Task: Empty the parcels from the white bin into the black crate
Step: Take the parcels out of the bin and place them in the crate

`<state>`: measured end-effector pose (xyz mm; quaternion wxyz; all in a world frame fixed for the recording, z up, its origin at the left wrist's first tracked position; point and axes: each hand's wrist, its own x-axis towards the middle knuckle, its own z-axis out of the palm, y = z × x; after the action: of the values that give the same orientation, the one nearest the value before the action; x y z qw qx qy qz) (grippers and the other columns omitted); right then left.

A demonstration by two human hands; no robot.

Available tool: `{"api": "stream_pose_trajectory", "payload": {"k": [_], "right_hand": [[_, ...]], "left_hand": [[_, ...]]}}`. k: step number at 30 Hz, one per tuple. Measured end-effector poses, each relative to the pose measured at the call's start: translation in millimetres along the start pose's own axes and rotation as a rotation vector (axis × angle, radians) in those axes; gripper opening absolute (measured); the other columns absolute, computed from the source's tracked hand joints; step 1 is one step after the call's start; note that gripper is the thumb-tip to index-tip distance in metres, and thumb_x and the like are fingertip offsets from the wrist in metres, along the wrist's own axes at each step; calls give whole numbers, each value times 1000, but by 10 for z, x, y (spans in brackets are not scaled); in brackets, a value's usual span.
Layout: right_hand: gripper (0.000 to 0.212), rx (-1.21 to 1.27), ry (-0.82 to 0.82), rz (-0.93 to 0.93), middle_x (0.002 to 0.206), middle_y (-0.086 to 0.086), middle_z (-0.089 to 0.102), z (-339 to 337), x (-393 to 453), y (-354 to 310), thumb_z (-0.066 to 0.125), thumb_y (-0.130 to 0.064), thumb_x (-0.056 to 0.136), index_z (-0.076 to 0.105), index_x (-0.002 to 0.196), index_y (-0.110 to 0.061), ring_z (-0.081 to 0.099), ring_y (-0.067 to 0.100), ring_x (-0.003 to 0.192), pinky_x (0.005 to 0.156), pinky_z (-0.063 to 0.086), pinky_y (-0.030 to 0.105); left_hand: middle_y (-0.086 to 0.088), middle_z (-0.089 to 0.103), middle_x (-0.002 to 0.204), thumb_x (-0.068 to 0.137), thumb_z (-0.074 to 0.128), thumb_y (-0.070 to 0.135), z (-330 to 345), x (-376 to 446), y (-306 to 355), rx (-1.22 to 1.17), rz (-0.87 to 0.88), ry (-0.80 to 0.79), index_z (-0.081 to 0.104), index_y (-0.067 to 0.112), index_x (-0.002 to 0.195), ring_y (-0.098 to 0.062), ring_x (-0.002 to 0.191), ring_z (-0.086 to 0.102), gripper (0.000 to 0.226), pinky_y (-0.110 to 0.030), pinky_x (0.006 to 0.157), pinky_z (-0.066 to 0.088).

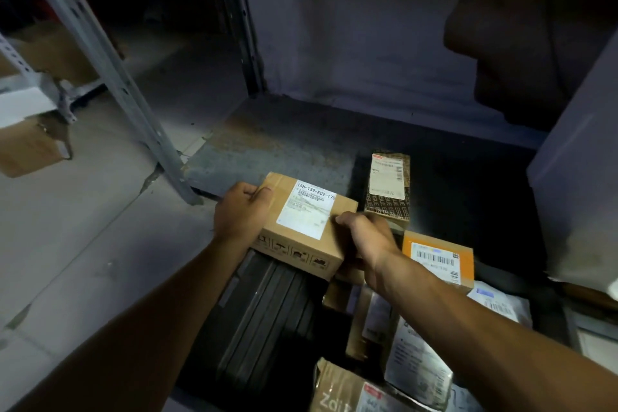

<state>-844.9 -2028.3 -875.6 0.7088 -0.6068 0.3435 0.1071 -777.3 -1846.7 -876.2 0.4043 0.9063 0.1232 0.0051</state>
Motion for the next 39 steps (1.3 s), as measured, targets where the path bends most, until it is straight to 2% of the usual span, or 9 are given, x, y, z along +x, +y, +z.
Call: {"api": "stream_pose_trajectory", "payload": {"k": [2, 6, 10, 14, 19, 22, 30, 34, 39], "right_hand": [[24, -10, 36, -27, 111, 8, 66, 14, 0, 8, 69, -32, 86, 57, 106, -25, 64, 32, 99, 75, 60, 58], [25, -35, 66, -48, 112, 6, 64, 14, -1, 34, 68, -32, 89, 56, 110, -24, 61, 26, 95, 64, 53, 36], [23, -57, 24, -22, 103, 6, 66, 3, -37, 83, 67, -28, 92, 57, 113, -23, 63, 27, 90, 71, 57, 41], [13, -64, -41, -12, 89, 3, 62, -4, -81, 95, 64, -22, 96, 52, 90, -24, 62, 24, 80, 69, 54, 38], [13, -172, 22, -22, 100, 12, 70, 88, -23, 116, 68, -24, 88, 64, 97, -16, 68, 30, 86, 58, 51, 33], [10, -238, 35, -25, 96, 13, 70, 103, 4, 110, 68, -20, 89, 60, 83, -15, 68, 30, 87, 71, 58, 43], [14, -306, 72, -40, 97, 12, 69, 112, 99, 125, 69, -22, 86, 58, 80, -14, 67, 33, 93, 74, 59, 42], [27, -387, 57, -49, 86, 11, 71, 138, 178, 186, 66, -32, 65, 68, 77, -8, 68, 31, 79, 62, 55, 36], [26, -462, 82, -94, 79, 10, 70, 152, 235, 203, 66, -31, 77, 67, 70, -5, 65, 26, 69, 62, 53, 33]], "left_hand": [[5, 64, 83, 97, 55, 42, -14, 21, -12, 28, 3, -9, 58, 20, 92, -22, 83, 65, 23, -36, 74, 52], [-2, 68, 91, 98, 55, 42, -34, 28, -64, 113, 35, -50, 65, 16, 94, -26, 89, 64, 28, -39, 82, 53], [-4, 69, 93, 99, 56, 34, -24, -31, -133, 115, 35, -107, 66, 12, 98, -24, 85, 63, 24, -35, 77, 50], [-5, 71, 98, 96, 58, 29, 13, -40, -180, 98, 1, -148, 66, 15, 99, -25, 88, 64, 17, -33, 74, 48], [-6, 68, 100, 97, 58, 29, 54, -28, -186, 104, -8, -183, 66, 12, 108, -27, 92, 63, 22, -35, 79, 50], [-4, 68, 97, 97, 56, 29, 76, 2, -168, 114, -3, -191, 65, 13, 104, -26, 89, 64, 20, -36, 80, 53], [-7, 71, 107, 96, 57, 30, 120, 56, -147, 156, -9, -189, 66, 16, 108, -29, 100, 65, 21, -35, 83, 52], [-9, 70, 112, 96, 59, 27, 137, 46, -215, 175, -25, -192, 64, 14, 114, -29, 102, 64, 23, -33, 80, 49], [-12, 67, 123, 95, 60, 27, 179, 39, -231, 198, -13, -191, 62, 12, 124, -33, 112, 62, 33, -34, 87, 48]]}}
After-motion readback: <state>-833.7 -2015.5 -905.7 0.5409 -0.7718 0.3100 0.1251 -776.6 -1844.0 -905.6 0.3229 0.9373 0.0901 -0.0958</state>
